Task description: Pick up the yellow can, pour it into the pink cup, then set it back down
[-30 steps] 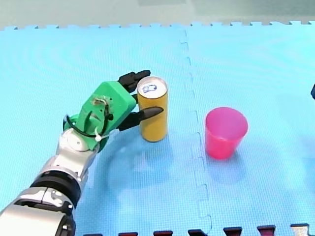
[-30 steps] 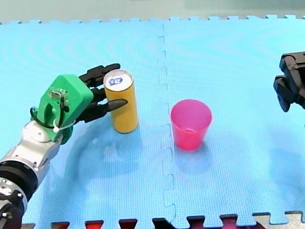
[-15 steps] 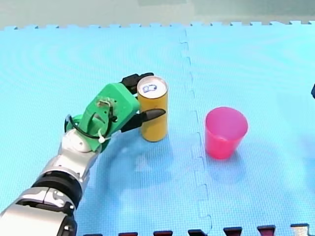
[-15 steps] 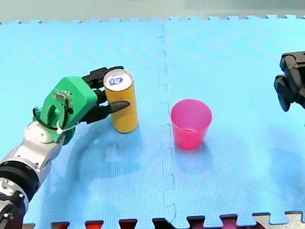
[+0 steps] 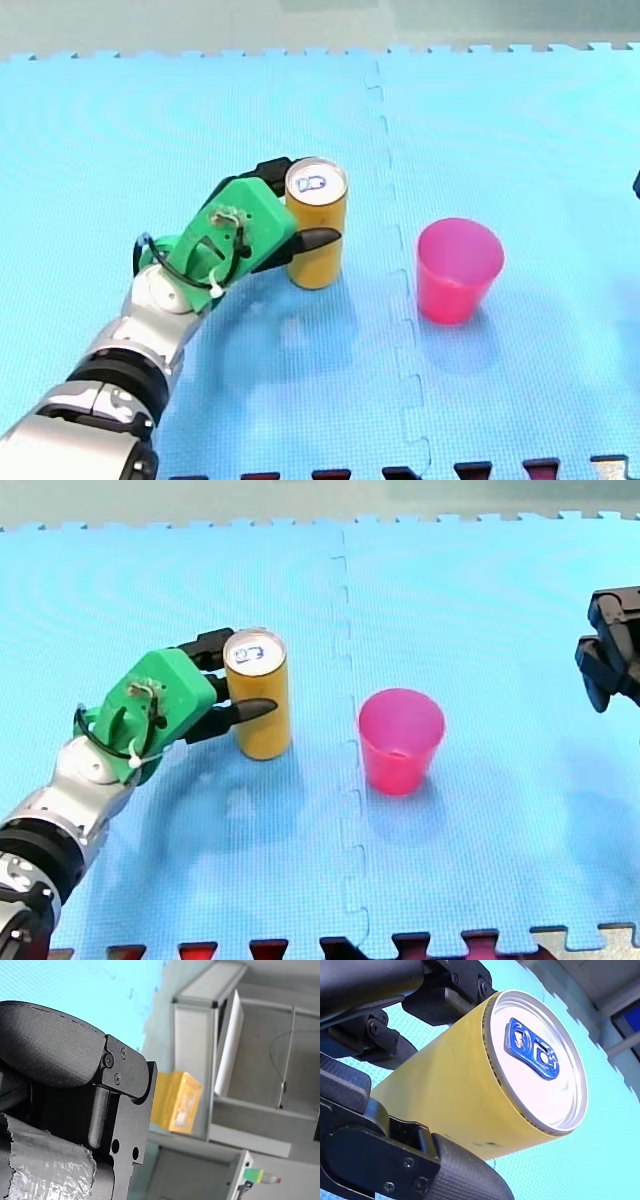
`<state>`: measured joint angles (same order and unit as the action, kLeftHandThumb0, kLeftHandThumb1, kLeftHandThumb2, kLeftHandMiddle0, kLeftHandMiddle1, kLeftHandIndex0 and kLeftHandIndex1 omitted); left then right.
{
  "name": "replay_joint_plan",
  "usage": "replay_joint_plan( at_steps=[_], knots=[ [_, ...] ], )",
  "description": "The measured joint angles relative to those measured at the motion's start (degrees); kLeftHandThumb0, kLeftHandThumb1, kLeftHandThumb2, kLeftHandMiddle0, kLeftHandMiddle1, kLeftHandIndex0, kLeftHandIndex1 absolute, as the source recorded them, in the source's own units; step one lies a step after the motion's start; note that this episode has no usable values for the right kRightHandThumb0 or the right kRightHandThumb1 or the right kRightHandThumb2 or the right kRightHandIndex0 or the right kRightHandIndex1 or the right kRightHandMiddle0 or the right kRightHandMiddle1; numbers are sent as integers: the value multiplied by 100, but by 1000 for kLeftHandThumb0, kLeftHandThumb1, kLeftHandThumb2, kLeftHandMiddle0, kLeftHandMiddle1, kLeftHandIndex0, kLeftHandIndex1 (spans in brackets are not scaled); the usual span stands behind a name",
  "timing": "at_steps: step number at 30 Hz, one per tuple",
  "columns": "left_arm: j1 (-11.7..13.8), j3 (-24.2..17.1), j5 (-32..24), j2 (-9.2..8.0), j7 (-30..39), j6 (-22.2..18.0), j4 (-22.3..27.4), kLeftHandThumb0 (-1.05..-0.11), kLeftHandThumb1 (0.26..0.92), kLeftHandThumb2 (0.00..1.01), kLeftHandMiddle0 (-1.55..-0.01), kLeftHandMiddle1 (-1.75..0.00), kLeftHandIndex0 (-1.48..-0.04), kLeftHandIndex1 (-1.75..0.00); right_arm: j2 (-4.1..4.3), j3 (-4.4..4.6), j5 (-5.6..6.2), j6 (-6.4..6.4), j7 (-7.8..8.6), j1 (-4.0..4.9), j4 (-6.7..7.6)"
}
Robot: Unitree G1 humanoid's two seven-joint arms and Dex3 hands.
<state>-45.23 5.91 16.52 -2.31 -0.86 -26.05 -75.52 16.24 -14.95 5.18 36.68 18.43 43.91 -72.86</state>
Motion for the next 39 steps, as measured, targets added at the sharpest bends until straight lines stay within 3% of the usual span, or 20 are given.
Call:
replay_joint_plan(
  at_steps=[15, 39],
  knots=[
    [34, -104, -108, 19, -243, -24, -65, -530, 775, 0, -1151, -71, -1023, -27, -12, 6, 1, 72, -4, -29, 18],
    [46, -379, -296, -26, -210, 73, -66, -445, 762, 0, -1280, -83, -1150, -22, -35, 44, -57, 83, -108, -41, 26]
  ],
)
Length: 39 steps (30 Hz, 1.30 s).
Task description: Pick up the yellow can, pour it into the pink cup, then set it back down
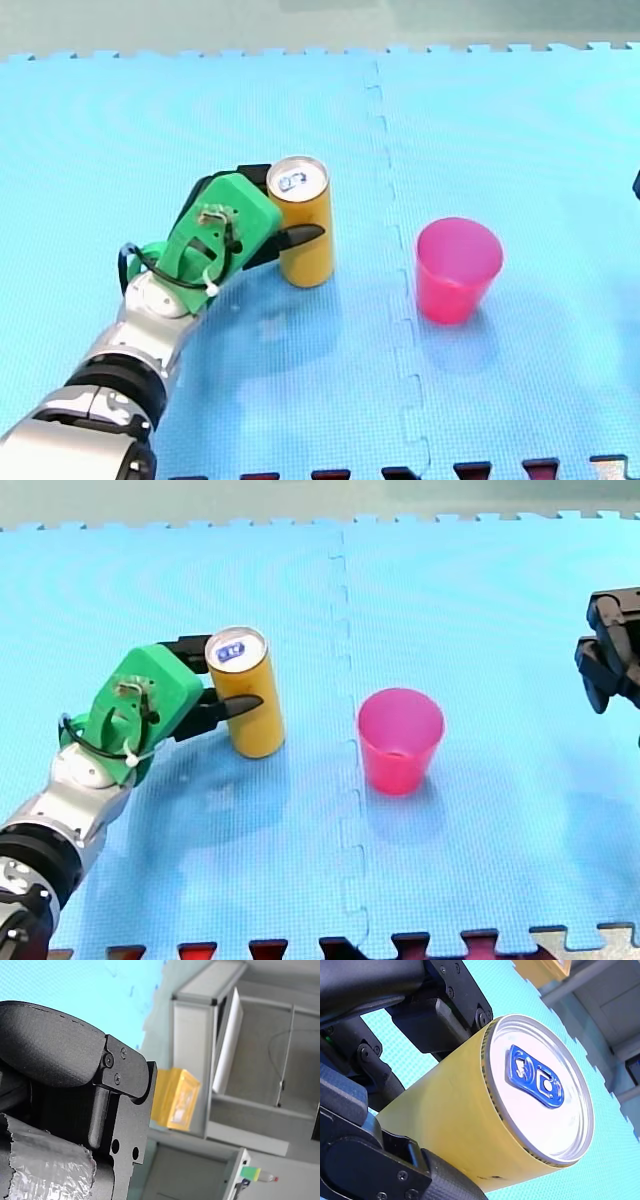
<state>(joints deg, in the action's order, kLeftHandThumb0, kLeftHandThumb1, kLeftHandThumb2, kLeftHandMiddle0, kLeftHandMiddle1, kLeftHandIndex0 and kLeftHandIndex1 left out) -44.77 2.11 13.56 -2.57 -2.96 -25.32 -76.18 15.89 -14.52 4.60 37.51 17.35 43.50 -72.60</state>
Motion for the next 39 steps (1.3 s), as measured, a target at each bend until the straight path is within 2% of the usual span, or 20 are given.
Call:
replay_joint_plan(
  at_steps=[8, 20, 30, 39],
  knots=[
    [-2, 1, 10, -75, -41, -38, 0, -440, 762, 0, -1310, -79, -1164, -13, -18, 54, -83, 0, -108, 0, 0],
    [-19, -40, -31, -117, -40, -68, 3, -438, 764, 0, -1319, -56, -1170, -4, -50, 103, -135, -1, -216, 1, 0],
    [-58, -151, -87, -114, 9, -66, 6, -431, 761, 0, -1322, -40, -1168, 0, -60, 205, -287, -36, -499, 2, 6],
    [-176, -213, -150, -112, 115, -115, 17, -419, 759, 0, -1324, -29, -1163, 0, -90, 281, -377, -105, -651, 19, 25]
  ],
)
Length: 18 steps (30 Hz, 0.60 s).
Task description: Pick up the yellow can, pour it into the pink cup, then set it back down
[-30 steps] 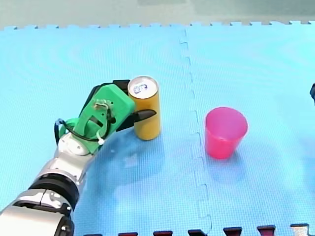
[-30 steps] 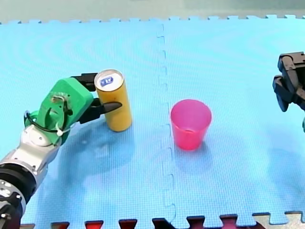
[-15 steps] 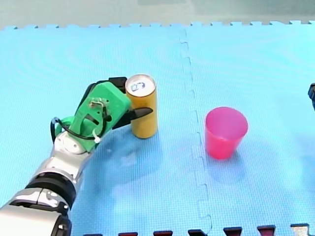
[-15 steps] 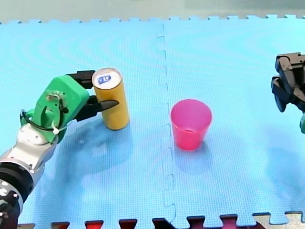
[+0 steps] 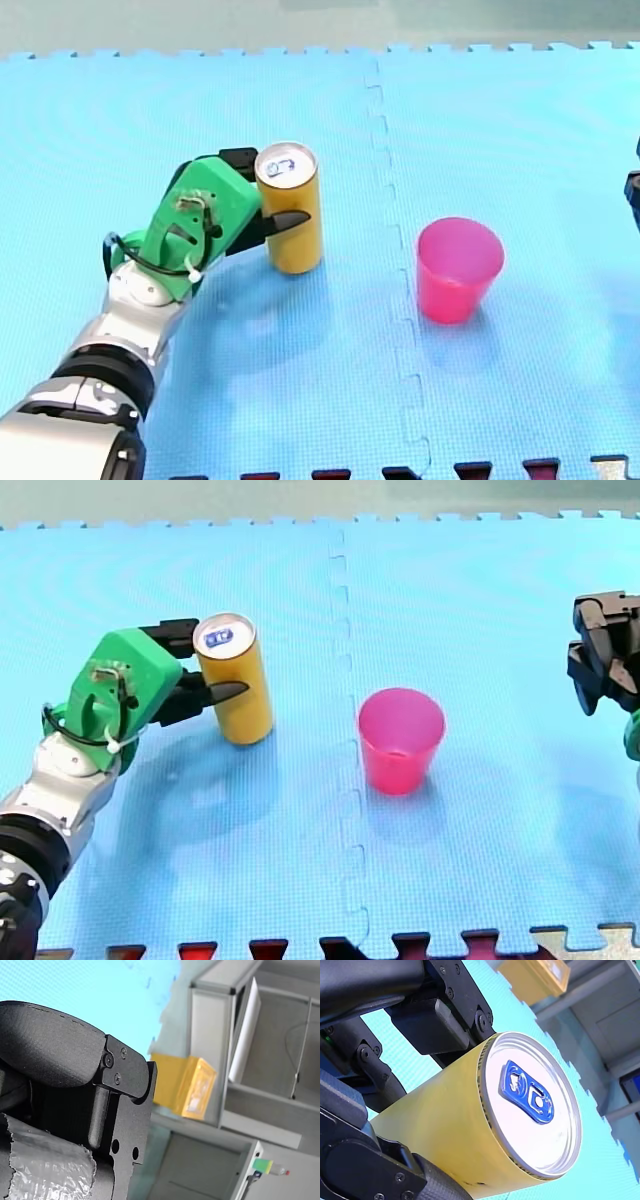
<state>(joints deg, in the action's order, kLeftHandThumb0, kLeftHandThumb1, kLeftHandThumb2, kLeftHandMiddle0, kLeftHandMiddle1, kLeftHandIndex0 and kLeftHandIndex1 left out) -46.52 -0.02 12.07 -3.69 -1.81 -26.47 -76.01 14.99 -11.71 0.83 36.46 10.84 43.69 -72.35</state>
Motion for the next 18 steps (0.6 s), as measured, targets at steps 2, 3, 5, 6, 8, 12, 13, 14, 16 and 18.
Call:
replay_joint_plan(
  at_steps=[2, 3, 5, 6, 8, 12, 13, 14, 16, 18],
  knots=[
    [-21, -12, -9, 3, 37, -26, 15, -415, 759, 0, -1325, -27, -1158, 0, -7, 14, -10, -10, -27, 9, 11],
    [-26, -18, -12, 7, 47, -37, 22, -413, 760, 0, -1325, -26, -1157, 0, -11, 21, -11, -11, -39, 11, 17],
    [-40, -30, -22, 15, 68, -49, 34, -409, 760, 1, -1325, -24, -1156, 0, -19, 35, -12, -13, -58, 13, 28],
    [-46, -35, -28, 17, 76, -56, 37, -407, 761, 1, -1326, -24, -1156, 0, -22, 41, -12, -13, -61, 14, 31],
    [-51, -45, -42, 18, 91, -80, 40, -402, 761, 1, -1327, -23, -1156, -1, -28, 51, -12, -15, -69, 15, 38],
    [-55, -49, -54, 16, 110, -147, 45, -395, 763, 1, -1329, -21, -1159, -2, -39, 72, -21, -17, -102, 15, 45],
    [-59, -49, -56, 15, 114, -165, 47, -393, 763, 1, -1330, -21, -1160, -2, -41, 79, -25, -17, -113, 15, 47],
    [-62, -49, -56, 13, 116, -178, 47, -391, 763, 1, -1332, -21, -1162, -2, -44, 85, -30, -17, -124, 15, 49],
    [-69, -49, -56, 7, 122, -191, 51, -389, 764, 1, -1333, -21, -1164, -3, -50, 104, -48, -16, -160, 15, 52],
    [-75, -49, -56, 0, 123, -192, 51, -387, 765, 1, -1335, -20, -1165, -3, -56, 118, -67, -16, -180, 15, 52]
  ],
)
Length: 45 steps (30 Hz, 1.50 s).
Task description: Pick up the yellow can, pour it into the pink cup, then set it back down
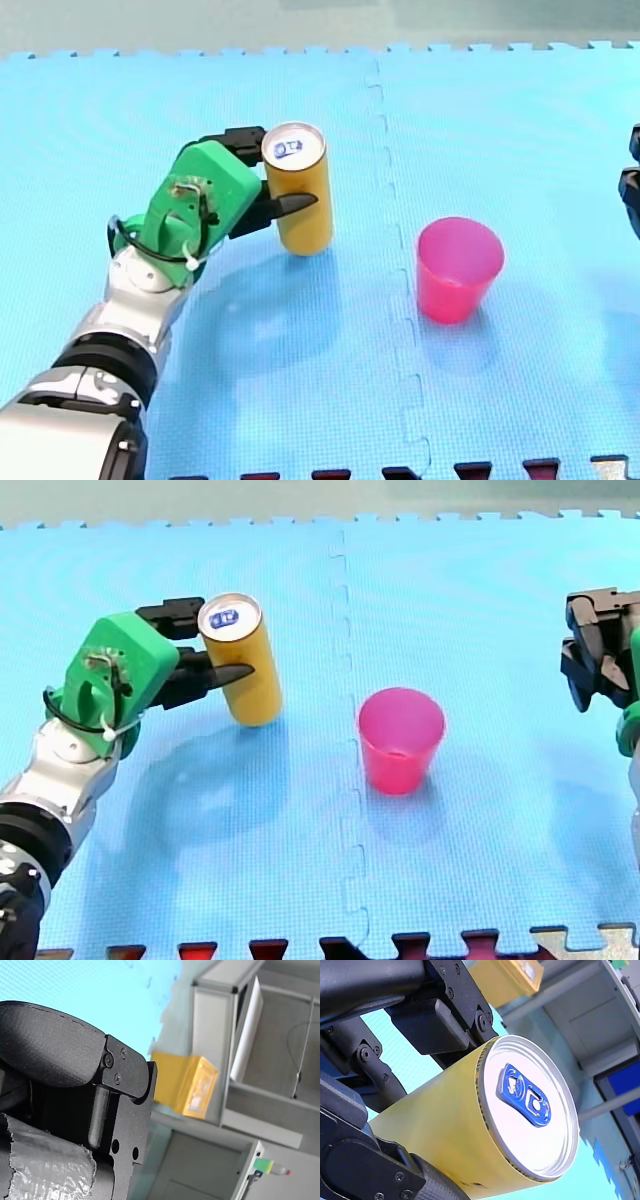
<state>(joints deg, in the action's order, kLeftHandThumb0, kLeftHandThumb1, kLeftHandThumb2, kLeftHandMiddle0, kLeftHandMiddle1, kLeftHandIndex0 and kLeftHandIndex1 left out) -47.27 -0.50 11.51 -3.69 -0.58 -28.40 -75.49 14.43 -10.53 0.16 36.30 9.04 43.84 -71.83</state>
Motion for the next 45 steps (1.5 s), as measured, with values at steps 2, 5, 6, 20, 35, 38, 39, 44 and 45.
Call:
replay_joint_plan(
  at_steps=[2, 5, 6, 20, 35, 38, 39, 44, 45],
  knots=[
    [-13, 0, 0, -3, 0, 0, 0, -385, 766, 1, -1336, -19, -1167, -3, -8, 10, -22, 0, -19, 0, 0],
    [-46, 5, 2, 0, 2, 0, 0, -381, 767, 1, -1339, -19, -1170, -3, -22, 21, -48, 3, -55, 0, -2],
    [-59, 7, 3, 3, 3, -2, 0, -379, 767, 1, -1339, -19, -1170, -3, -28, 25, -54, 4, -66, 0, -2],
    [-207, 68, 74, 72, -68, 83, -3, -367, 774, 2, -1344, -13, -1181, -3, -110, 62, -91, 89, -132, -7, -6],
    [-351, 217, 216, 175, -224, 259, -4, -373, 778, 1, -1337, -5, -1164, 0, -185, 104, -146, 85, -267, -7, -10],
    [-398, 274, 293, 202, -304, 292, -7, -375, 778, 0, -1330, -1, -1153, 0, -203, 119, -156, 82, -299, -7, -10],
    [-426, 287, 300, 223, -325, 313, -7, -375, 778, 0, -1328, 0, -1153, 0, -212, 127, -160, 79, -305, -7, -10],
    [-521, 303, 299, 276, -356, 331, -3, -378, 779, 1, -1328, -1, -1157, -2, -256, 154, -174, 65, -342, -7, -10],
    [-531, 303, 298, 277, -356, 332, -3, -379, 779, 0, -1329, -1, -1158, -2, -263, 161, -178, 64, -351, -7, -10]
  ],
)
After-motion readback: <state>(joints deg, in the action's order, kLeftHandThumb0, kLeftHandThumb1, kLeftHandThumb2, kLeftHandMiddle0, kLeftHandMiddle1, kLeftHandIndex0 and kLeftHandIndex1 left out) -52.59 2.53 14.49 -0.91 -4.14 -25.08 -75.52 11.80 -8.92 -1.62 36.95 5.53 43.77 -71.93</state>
